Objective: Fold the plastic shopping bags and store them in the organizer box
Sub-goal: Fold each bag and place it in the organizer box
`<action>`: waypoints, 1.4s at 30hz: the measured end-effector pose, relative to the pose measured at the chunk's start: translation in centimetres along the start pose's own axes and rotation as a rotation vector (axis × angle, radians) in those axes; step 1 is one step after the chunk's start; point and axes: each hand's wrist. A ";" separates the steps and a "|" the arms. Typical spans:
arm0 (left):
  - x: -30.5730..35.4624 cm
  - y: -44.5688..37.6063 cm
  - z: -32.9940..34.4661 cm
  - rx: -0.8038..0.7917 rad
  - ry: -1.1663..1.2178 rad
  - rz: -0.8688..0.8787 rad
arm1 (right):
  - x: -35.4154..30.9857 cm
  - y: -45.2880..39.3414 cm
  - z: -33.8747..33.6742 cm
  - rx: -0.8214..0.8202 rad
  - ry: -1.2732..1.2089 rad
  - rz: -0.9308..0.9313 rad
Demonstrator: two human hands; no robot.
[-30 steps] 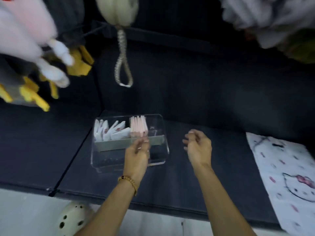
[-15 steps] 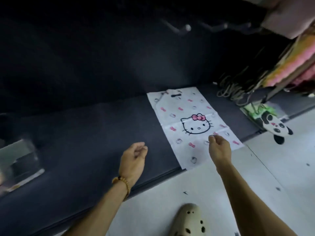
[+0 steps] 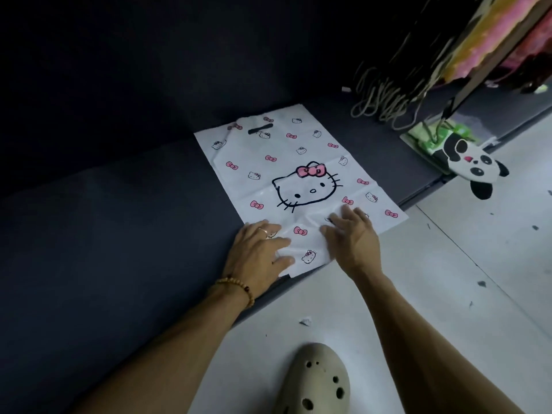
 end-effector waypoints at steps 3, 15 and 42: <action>0.3 -0.1 -0.4 0.043 0.004 0.013 | -1.0 0.6 -0.7 0.082 -0.114 0.009; -0.9 4.4 -7.1 0.042 0.147 -0.111 | -8.6 3.0 -4.9 0.177 -0.288 -0.186; -13.1 26.5 -20.8 -0.015 0.198 -0.429 | -22.2 12.9 -1.6 -0.535 -0.234 -0.320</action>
Point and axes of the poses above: each hand's wrist, its own y-axis away from the middle knuckle, its own z-axis out of the palm, x = y × z, and after that the axes turned 2 degrees about y, right-handed
